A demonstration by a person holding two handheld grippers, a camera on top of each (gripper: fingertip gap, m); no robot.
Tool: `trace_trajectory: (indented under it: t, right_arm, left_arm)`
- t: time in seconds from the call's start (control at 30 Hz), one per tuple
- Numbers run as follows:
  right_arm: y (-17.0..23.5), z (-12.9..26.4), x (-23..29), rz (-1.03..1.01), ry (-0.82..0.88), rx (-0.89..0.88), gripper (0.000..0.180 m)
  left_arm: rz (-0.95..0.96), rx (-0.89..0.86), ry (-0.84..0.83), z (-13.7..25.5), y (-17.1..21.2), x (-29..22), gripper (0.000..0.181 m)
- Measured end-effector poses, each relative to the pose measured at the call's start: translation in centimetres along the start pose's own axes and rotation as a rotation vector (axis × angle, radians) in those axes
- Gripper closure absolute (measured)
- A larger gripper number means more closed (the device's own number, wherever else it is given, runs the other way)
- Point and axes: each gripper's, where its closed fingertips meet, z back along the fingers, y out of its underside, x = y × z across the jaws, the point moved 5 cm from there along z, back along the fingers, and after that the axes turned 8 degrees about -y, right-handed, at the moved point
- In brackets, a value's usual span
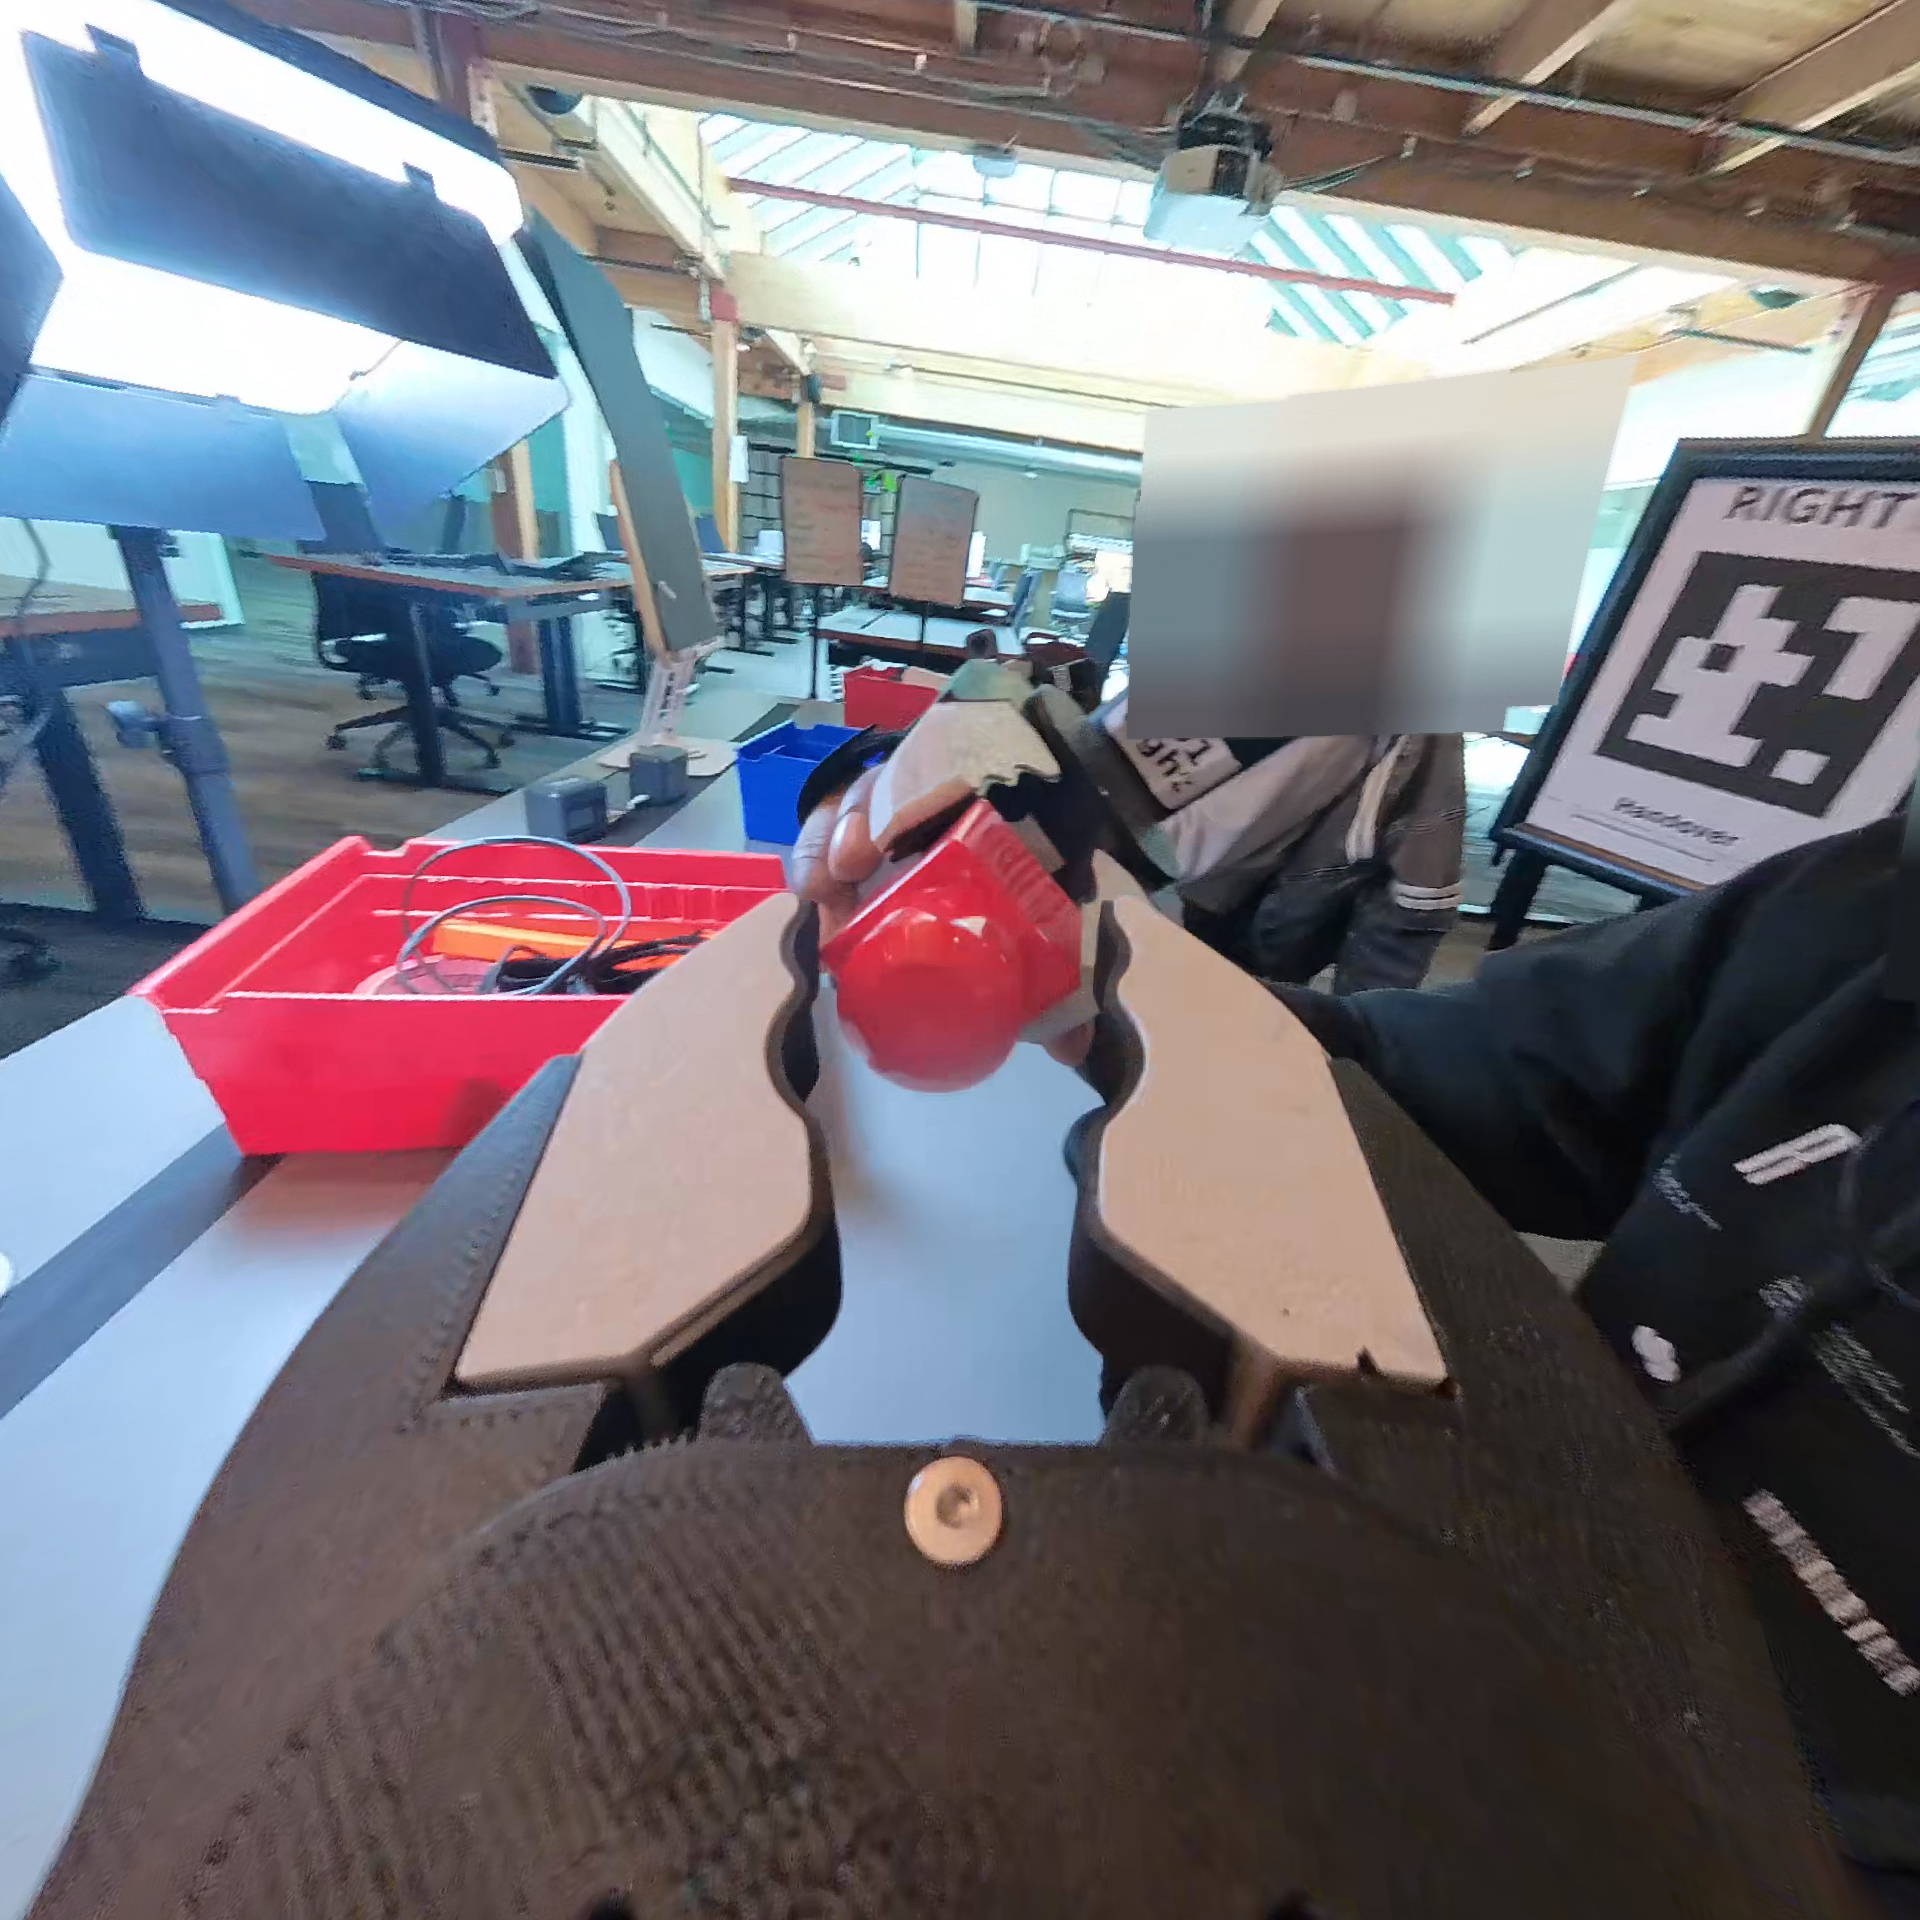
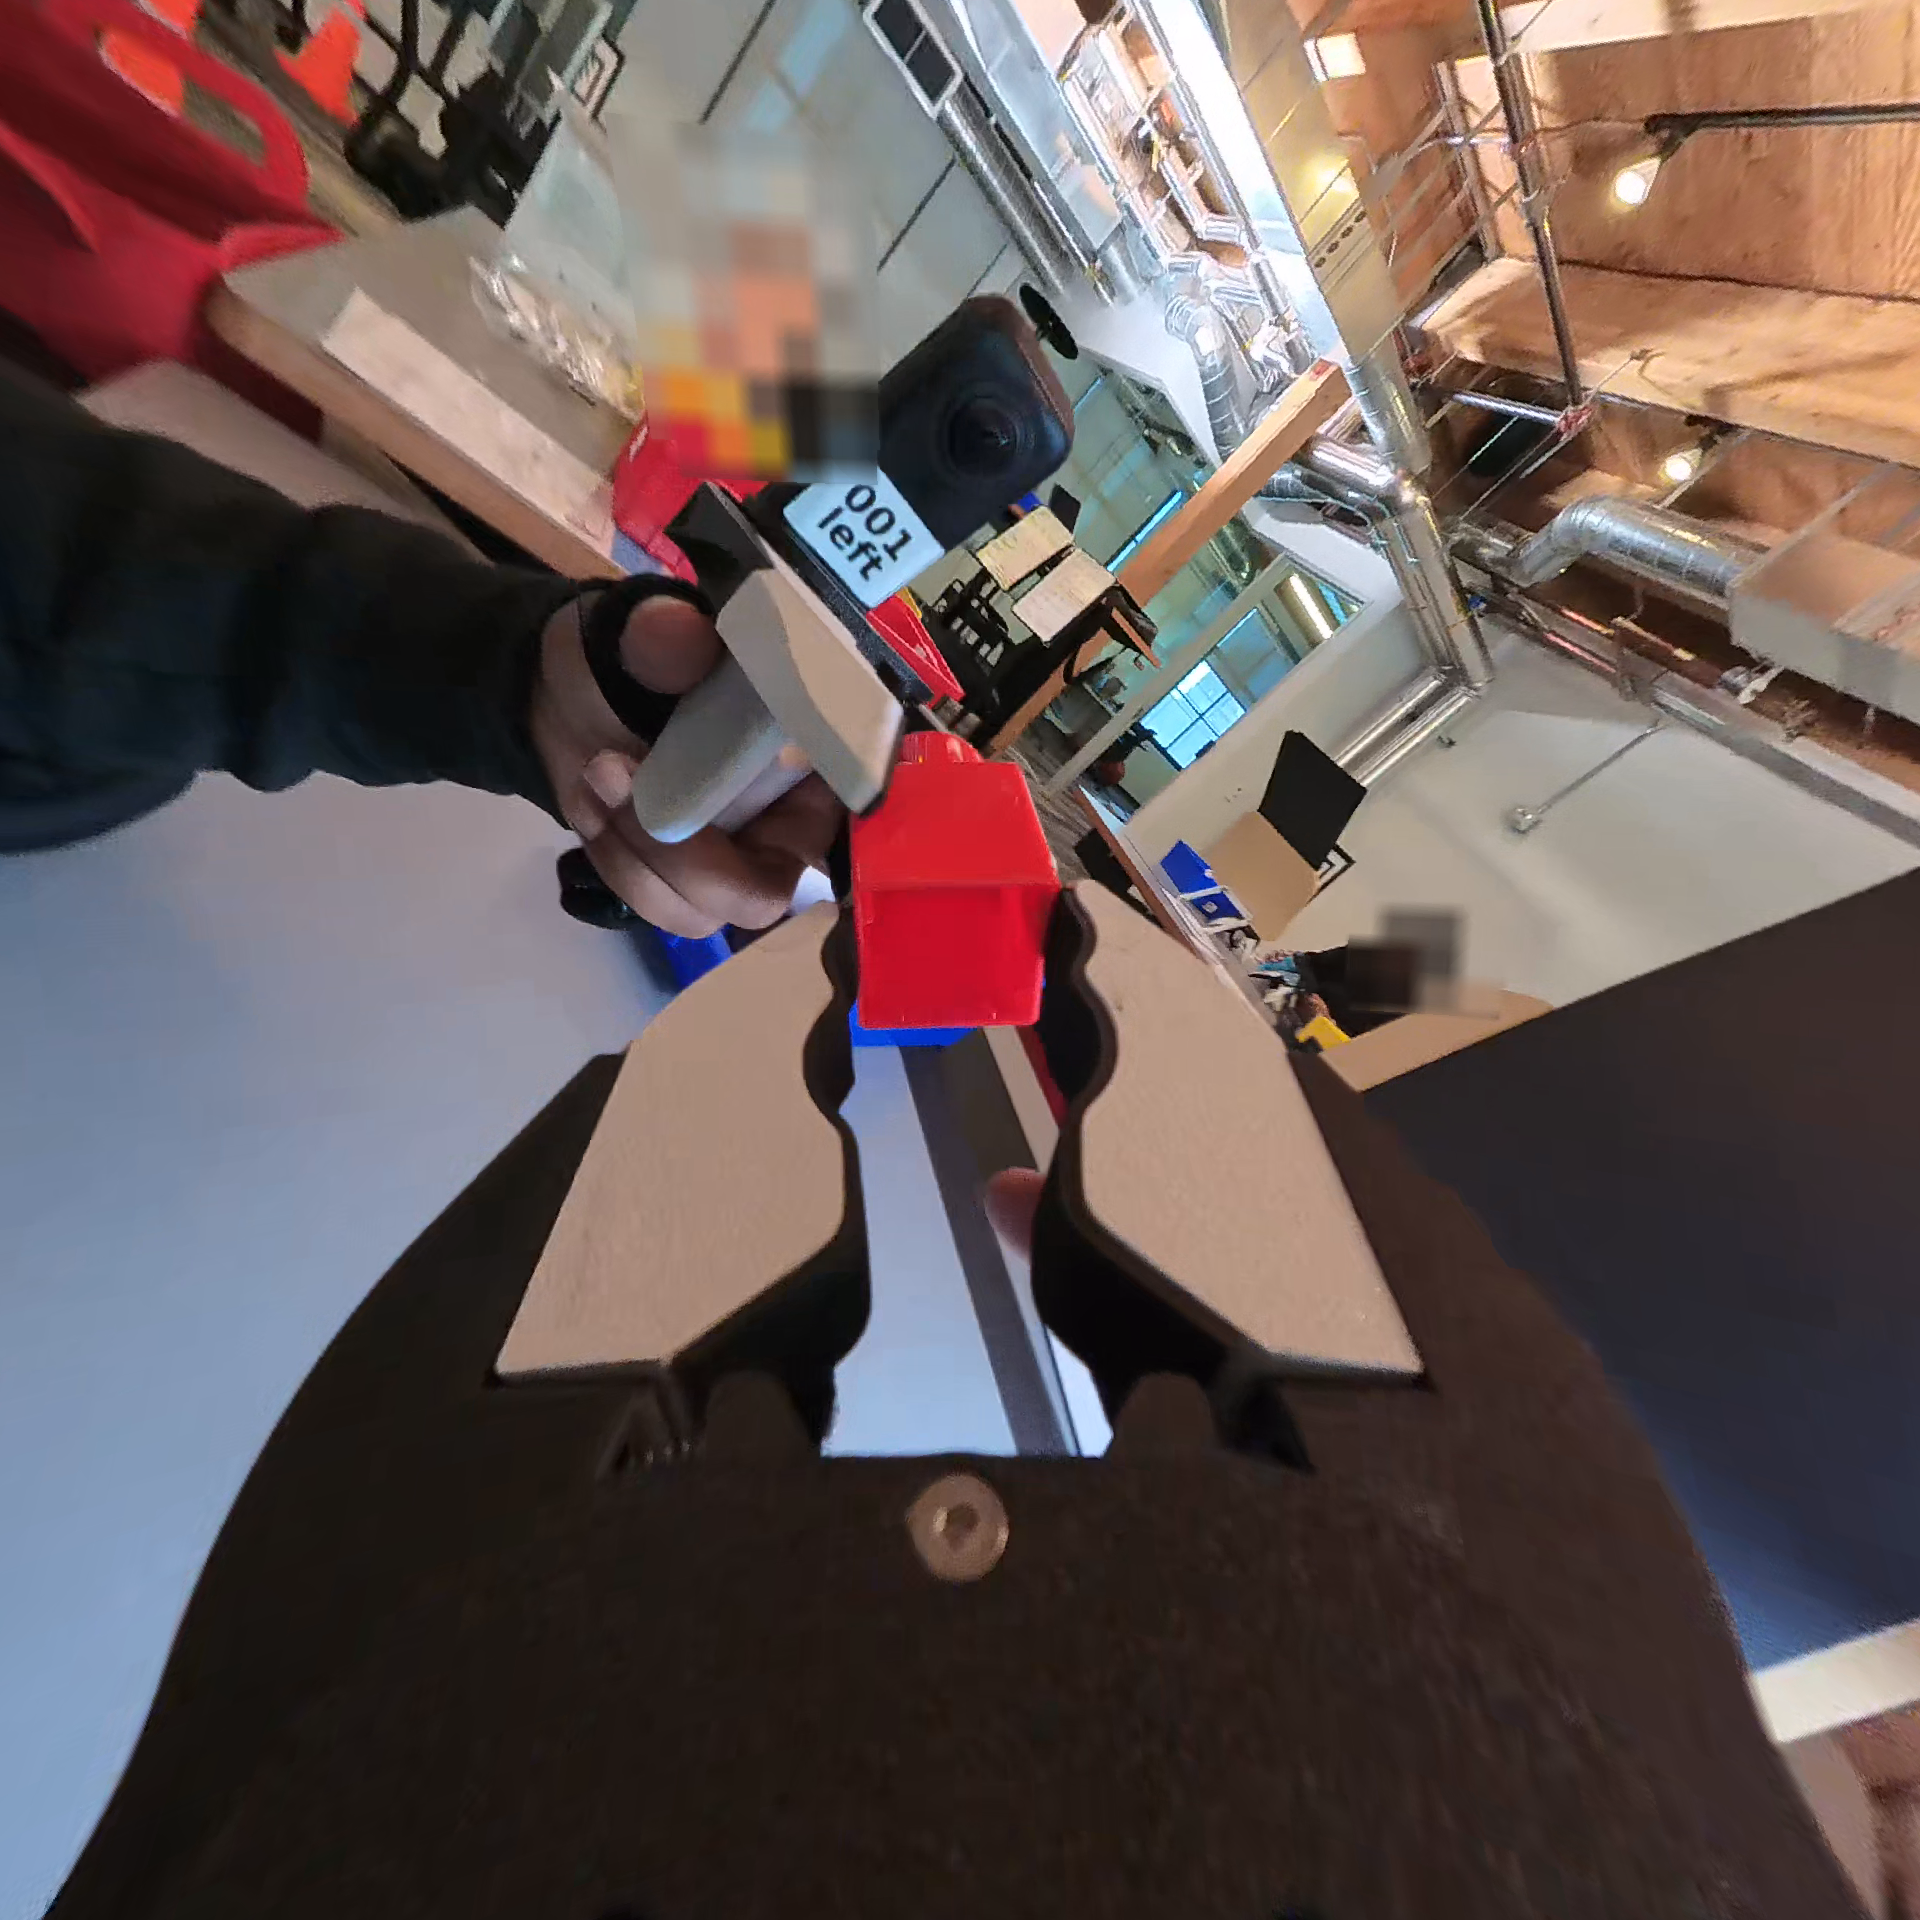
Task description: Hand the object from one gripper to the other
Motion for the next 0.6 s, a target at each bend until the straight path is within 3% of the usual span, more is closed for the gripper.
trace_trajectory:
  t: [0.33,0.6]
  right_arm:
    - [0.8,-0.8,-0.2,-0.099,0.016,0.055,0.142]
    - [2.7,-0.4,-1.1,-0.719,-0.209,-0.239,0.132]
  left_arm:
    - [-0.196,0.012,-0.101,0.6,-0.1,0.5,0.132]
    - [-0.314,-0.002,-0.154,1.3,-0.1,1.3,0.132]
